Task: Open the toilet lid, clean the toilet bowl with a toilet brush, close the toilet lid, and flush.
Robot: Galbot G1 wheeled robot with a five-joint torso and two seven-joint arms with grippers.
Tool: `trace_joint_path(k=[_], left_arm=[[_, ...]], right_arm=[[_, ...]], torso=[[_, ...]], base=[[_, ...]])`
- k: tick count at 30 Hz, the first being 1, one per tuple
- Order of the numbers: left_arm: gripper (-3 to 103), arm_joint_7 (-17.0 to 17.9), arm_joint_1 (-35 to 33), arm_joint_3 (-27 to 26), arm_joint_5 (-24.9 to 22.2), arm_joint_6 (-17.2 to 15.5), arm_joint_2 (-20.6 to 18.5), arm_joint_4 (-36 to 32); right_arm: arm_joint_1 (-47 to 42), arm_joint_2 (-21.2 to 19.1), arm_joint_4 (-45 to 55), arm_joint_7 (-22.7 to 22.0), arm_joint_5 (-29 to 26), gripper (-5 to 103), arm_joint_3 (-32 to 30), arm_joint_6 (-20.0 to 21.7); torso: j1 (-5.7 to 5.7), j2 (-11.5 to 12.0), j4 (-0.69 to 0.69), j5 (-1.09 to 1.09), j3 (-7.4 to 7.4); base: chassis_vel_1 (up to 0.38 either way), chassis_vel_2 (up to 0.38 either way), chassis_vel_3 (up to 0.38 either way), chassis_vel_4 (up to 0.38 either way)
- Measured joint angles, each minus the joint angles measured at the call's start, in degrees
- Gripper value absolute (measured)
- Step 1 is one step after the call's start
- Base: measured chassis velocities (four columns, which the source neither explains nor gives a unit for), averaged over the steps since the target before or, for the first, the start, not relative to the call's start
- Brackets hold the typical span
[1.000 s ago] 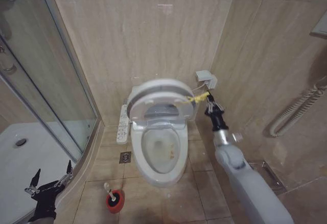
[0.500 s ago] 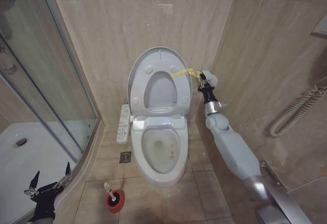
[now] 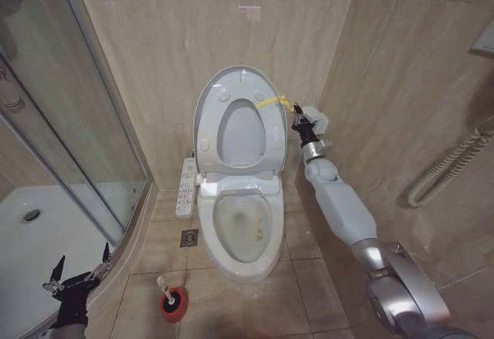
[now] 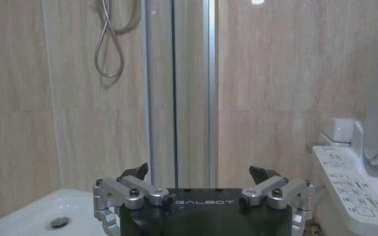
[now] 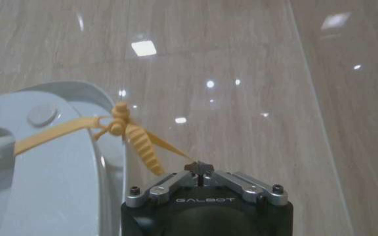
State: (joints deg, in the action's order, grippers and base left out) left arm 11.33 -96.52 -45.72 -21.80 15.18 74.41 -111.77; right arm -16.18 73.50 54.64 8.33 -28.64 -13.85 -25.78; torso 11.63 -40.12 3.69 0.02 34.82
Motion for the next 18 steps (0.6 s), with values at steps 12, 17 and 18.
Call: trace_joint_path(k=[12,17,18], left_arm=[[100,0.0,0.7,0.3,-0.5,0.0,-0.6,0.7],[100,0.0,0.9,0.5,-0.7,0.0,-0.8,0.7],[100,0.0,1.0,0.6,-0.7,0.0,-0.9,0.7]], right_arm=[[-1.8,-1.1,2.4,-0.2,0.0,2,-0.2,0.6],[-6.6,-2.6,7.4,-0.9,-0.3,29,-0.3,-0.3],[-7.8,-3.0,8.5,-1.1,-0.5,29,-0.3,-0.4]], torso=[[0.0,0.0,0.01,0.01,0.0],[0.0,0.0,-0.02,0.0,-0.01],[-0.01,0.0,-0.02,0.01,-0.01]], base=[[0.0,0.0,0.0,0.0],[0.0,0.0,0.0,0.0],[0.0,0.0,0.0,0.0]])
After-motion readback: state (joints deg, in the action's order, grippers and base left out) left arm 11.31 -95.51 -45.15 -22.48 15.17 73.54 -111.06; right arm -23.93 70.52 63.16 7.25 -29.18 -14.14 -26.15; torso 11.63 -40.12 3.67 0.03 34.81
